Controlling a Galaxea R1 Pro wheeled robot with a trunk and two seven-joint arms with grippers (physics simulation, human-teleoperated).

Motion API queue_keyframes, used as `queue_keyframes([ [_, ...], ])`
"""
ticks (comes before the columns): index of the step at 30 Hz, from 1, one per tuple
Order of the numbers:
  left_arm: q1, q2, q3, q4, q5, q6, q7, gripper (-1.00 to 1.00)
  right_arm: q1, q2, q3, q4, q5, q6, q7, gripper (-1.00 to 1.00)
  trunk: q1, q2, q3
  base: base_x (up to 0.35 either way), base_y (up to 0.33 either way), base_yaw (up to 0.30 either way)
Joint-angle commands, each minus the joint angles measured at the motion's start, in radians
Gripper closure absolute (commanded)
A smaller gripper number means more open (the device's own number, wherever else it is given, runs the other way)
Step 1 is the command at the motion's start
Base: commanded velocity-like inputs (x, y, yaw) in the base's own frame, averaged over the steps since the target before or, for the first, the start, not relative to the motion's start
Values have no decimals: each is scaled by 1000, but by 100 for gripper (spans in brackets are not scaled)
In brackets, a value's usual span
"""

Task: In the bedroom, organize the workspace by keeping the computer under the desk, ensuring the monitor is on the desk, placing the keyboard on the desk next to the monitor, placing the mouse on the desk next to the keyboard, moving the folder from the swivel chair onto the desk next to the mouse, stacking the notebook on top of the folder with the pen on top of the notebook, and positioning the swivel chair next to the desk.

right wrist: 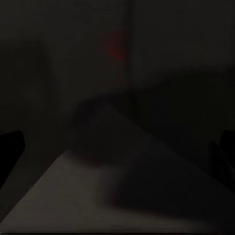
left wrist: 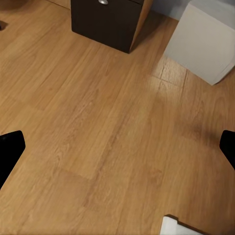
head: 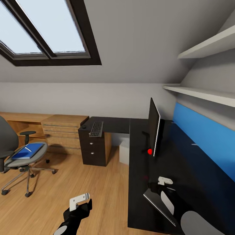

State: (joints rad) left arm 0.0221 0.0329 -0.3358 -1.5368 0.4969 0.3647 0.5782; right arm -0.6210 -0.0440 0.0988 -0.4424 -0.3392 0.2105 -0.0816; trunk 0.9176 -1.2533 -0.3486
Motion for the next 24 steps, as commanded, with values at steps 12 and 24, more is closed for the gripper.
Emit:
queue_keyframes([
  [12, 0, 1, -2, -2, 7, 2, 7, -100, 0, 6, 9, -2, -8, 19, -49, -100, 19, -36, -17, 0, 0, 0],
  [24, 0, 1, -2, -2, 8, 2, 6, -100, 0, 7, 9, -2, -8, 20, -53, -100, 19, -36, -17, 0, 0, 0],
])
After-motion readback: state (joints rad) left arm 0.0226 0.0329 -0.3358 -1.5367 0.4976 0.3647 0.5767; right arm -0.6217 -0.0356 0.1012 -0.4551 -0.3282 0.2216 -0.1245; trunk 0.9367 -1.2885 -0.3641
